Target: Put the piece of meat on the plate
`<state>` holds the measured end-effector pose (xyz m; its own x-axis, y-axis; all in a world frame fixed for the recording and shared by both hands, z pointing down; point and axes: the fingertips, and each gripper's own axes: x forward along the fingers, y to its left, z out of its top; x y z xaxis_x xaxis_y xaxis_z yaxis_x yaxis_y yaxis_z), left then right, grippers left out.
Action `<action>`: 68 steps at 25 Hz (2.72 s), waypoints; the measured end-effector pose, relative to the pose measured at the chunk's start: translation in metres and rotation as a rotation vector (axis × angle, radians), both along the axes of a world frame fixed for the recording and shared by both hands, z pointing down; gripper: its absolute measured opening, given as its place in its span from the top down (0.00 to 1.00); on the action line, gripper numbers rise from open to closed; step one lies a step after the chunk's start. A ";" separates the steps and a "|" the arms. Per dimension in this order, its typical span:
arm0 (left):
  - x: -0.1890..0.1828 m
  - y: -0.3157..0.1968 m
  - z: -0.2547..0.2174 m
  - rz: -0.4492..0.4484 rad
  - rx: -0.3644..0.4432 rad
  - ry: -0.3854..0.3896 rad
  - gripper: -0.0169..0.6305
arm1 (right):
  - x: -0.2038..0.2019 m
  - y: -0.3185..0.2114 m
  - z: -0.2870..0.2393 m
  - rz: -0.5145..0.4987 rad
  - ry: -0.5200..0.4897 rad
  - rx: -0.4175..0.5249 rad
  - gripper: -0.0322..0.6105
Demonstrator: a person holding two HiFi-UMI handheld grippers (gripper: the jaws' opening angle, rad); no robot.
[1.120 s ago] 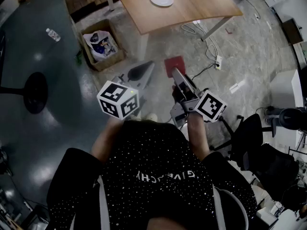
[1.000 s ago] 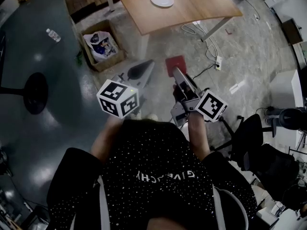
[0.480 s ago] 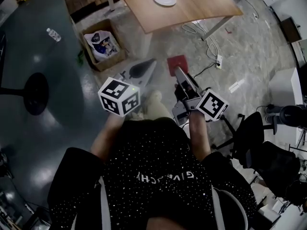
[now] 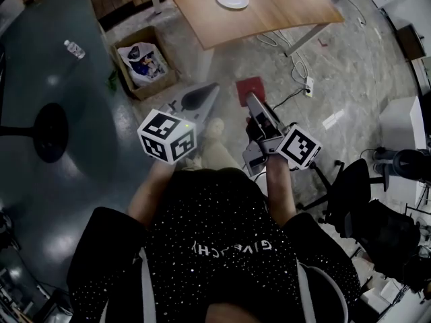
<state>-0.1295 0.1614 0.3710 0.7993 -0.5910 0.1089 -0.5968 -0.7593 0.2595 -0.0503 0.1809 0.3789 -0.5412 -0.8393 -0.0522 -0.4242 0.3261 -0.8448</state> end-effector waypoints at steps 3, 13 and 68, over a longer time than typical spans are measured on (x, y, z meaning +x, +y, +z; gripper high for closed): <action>0.003 -0.015 0.003 0.000 -0.015 -0.007 0.96 | 0.003 -0.013 0.000 0.003 -0.013 -0.008 0.79; 0.023 -0.059 -0.007 0.011 -0.022 -0.014 0.96 | 0.033 -0.069 0.011 0.115 0.106 -0.069 0.79; 0.065 -0.264 0.007 -0.136 -0.050 -0.008 0.96 | 0.097 -0.263 0.021 -0.055 0.140 -0.025 0.79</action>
<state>-0.0640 -0.1021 0.3783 0.7112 -0.6874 0.1471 -0.6955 -0.6576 0.2896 0.0462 -0.0823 0.4000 -0.5870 -0.8082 0.0473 -0.5205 0.3320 -0.7866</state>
